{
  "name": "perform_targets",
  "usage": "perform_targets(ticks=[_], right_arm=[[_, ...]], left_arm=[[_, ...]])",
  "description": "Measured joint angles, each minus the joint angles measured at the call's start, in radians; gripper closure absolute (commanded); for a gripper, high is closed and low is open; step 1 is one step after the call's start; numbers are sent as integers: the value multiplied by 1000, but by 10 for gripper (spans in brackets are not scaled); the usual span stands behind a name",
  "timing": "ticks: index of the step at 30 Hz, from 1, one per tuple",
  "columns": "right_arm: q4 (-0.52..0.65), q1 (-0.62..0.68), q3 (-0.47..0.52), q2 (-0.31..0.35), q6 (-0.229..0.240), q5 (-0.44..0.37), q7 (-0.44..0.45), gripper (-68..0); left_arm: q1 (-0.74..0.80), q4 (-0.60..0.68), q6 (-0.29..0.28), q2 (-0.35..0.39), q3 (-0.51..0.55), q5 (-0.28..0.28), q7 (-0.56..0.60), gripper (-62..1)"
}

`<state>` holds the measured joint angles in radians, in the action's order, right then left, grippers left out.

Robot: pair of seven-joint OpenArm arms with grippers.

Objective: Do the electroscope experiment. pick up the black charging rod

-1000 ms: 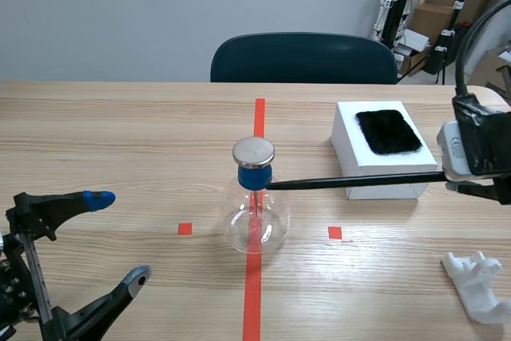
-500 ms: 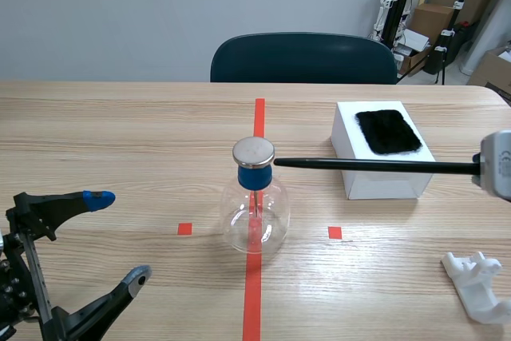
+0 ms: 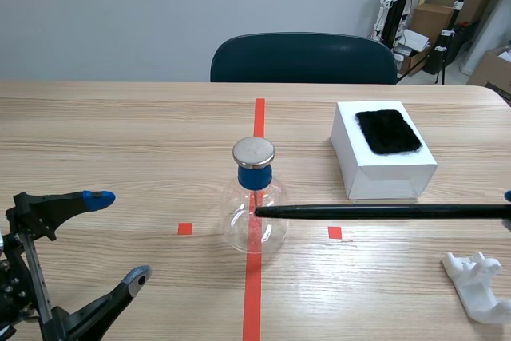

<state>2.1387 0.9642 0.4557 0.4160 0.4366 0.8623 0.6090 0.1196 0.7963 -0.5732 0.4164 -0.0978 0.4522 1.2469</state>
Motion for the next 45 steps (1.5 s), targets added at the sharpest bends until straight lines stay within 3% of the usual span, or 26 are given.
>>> perform_targets(ticks=[5,8,20,45], right_arm=[[2,90,60,-127,-119,47,151,-6],[2,118,89,-192,-153,47,210,-6],[2,114,95,-242,-153,47,221,-6],[2,114,95,-241,-153,47,220,-6]], left_arm=[[0,0,0,0,0,0,0,-623],[0,0,0,0,0,0,0,-623],[0,0,0,0,0,0,0,-623],[0,0,0,0,0,0,0,-623]])
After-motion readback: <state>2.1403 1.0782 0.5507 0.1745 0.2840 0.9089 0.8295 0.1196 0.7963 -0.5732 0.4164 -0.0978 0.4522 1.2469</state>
